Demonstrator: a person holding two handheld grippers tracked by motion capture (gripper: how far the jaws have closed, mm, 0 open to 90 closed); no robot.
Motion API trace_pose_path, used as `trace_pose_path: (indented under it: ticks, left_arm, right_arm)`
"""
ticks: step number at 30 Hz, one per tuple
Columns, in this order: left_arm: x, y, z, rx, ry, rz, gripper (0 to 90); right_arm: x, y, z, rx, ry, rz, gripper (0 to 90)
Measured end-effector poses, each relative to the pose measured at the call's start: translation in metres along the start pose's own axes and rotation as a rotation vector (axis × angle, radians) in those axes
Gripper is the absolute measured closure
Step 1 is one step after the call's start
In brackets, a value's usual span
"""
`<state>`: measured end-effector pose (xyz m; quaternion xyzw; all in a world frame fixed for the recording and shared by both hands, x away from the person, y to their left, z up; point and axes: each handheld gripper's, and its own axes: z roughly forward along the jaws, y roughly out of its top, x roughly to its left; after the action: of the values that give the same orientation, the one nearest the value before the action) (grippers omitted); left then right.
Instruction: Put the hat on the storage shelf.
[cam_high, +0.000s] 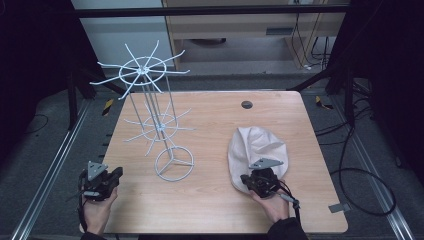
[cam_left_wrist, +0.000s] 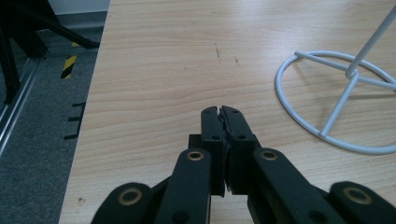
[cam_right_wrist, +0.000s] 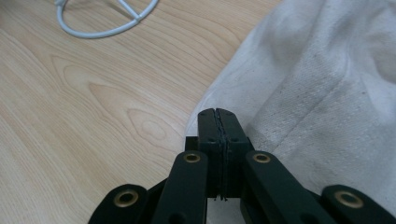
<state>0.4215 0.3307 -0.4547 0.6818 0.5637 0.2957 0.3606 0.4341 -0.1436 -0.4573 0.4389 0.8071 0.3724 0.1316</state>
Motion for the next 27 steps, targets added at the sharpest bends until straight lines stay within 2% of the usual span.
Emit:
trace_pose_path:
  ticks: [7,14,22,27]
  left_arm:
    - [0.000,0.000,0.000,0.002,0.000,0.002,87.7]
    - [-0.001,0.000,0.000,0.005,0.003,0.003,87.5]
    - [-0.001,0.000,0.001,0.011,0.001,0.002,87.5]
    - [-0.002,0.000,0.002,0.016,0.000,0.004,87.5]
  right_arm:
    - [-0.011,-0.011,-0.012,-0.002,-0.018,0.028,89.1]
    - [-0.030,-0.021,-0.025,-0.006,-0.058,0.071,88.6]
    - [-0.044,-0.027,-0.035,-0.007,-0.103,0.091,88.0]
    - [-0.045,-0.028,-0.036,-0.004,-0.107,0.097,87.1]
